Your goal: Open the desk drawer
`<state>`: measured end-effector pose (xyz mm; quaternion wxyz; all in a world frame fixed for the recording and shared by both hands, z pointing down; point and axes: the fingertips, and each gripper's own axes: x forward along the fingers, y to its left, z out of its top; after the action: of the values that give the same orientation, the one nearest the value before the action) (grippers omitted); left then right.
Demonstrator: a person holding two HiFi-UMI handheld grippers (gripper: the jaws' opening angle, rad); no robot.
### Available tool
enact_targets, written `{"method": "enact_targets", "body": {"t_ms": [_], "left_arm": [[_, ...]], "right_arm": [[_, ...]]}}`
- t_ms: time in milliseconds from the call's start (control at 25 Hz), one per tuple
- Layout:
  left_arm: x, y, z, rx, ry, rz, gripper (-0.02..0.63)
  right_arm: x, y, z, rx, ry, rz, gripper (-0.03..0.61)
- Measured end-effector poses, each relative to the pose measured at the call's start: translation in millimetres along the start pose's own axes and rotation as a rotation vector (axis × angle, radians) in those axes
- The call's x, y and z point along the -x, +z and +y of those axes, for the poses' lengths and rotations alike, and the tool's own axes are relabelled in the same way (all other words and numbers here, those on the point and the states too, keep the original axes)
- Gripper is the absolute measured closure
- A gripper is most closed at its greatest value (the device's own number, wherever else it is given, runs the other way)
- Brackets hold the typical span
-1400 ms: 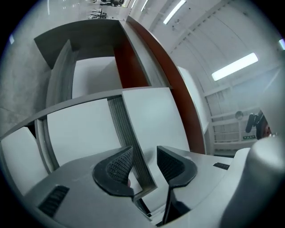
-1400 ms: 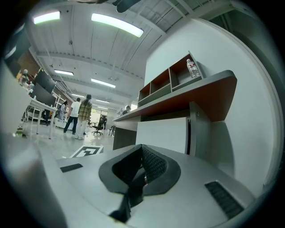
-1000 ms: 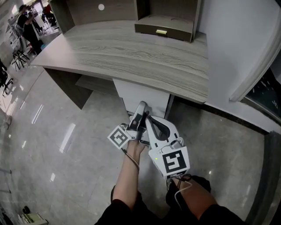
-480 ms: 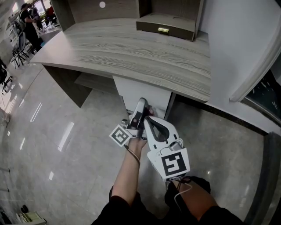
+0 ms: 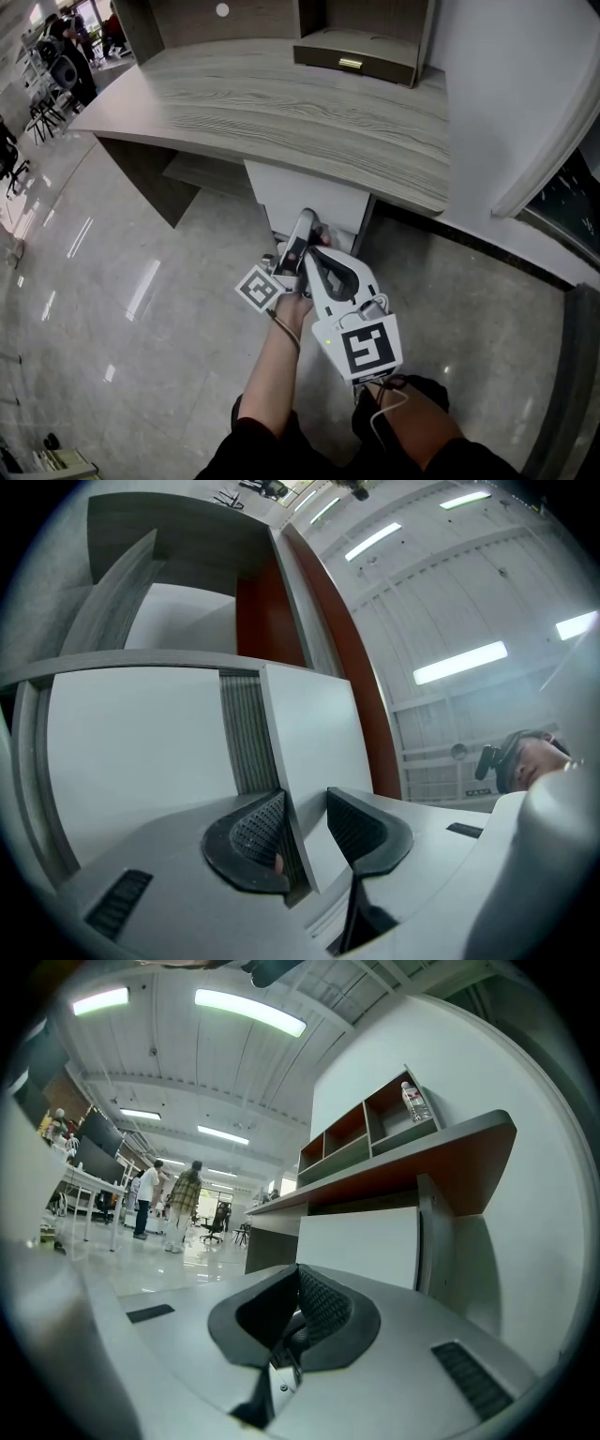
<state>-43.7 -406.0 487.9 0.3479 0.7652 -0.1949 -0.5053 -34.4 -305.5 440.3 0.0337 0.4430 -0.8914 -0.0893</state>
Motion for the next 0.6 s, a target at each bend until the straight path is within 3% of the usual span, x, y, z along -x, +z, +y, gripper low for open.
{"method": "enact_targets", "body": {"t_ms": [600], "left_arm": [[15.3,0.9,-14.0,-0.003,0.006,0.027,0.473]], "right_arm": [[1.6,3.3,19.4,0.038,0.015,0.022,0.572]]}}
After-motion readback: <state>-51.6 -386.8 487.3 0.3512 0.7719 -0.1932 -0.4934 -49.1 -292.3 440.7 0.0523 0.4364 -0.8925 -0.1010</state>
